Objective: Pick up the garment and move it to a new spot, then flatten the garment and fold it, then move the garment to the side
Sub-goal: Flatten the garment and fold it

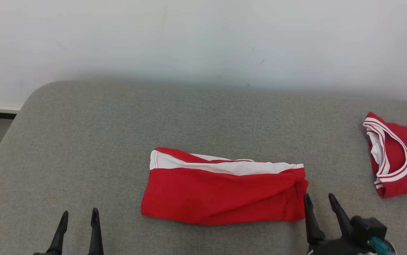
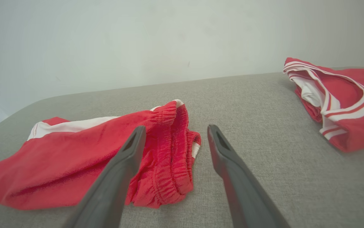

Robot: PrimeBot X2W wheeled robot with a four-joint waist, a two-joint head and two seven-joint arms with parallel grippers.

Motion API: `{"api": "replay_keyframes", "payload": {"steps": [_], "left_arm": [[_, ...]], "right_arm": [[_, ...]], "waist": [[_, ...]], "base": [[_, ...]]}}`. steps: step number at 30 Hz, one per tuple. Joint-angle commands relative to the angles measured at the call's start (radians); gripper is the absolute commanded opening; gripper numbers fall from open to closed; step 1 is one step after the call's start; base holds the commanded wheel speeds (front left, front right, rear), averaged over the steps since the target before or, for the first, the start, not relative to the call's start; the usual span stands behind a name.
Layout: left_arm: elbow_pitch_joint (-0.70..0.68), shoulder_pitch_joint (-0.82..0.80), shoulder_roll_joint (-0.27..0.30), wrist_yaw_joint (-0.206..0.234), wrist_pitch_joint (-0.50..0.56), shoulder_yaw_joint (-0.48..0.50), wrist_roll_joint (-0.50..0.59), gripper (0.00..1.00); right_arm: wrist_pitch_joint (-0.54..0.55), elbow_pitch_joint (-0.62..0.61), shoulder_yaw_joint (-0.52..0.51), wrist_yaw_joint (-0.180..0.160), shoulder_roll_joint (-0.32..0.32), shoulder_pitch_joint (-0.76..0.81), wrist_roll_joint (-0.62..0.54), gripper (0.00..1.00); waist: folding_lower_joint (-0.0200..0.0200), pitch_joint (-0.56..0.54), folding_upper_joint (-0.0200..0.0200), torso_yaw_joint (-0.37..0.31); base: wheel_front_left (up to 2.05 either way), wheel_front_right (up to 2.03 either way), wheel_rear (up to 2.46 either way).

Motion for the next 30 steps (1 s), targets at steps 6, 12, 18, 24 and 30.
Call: {"api": "replay_keyframes", "payload": {"steps": [6,12,18,24,30], "left_arm": [[0.009,-0.004,-0.010,-0.011,-0.004,-0.007,0.010,1.00],[0.026,-0.022,-0.011,-0.013,-0.004,-0.024,-0.009,1.00],[0.036,-0.025,-0.011,-0.014,-0.004,-0.032,-0.023,1.00],[0.044,-0.031,-0.011,-0.014,-0.004,-0.039,-0.027,1.00],[0.062,-0.034,-0.011,-0.015,-0.004,-0.050,-0.033,1.00]], "right_arm": [[-0.004,0.148,-0.014,-0.002,0.000,-0.146,-0.049,1.00],[-0.004,0.359,-0.052,-0.002,0.000,-0.270,-0.083,1.00],[0.006,0.591,-0.079,-0.002,0.000,-0.367,-0.095,1.00],[0.042,0.759,-0.051,-0.002,0.001,-0.451,-0.016,1.00],[0.106,0.854,0.034,-0.001,0.006,-0.485,0.054,0.42]], "waist": [[0.0000,0.010,0.0000,0.019],[0.0000,0.021,0.0000,0.045],[0.0000,0.032,0.0000,0.058],[0.0000,0.037,0.0000,0.065],[0.0000,0.024,0.0000,0.069]], "base": [[0.00,0.00,0.00],[0.00,0.00,0.00],[0.00,0.00,0.00],[0.00,0.00,0.00],[0.00,0.00,0.00]]}}
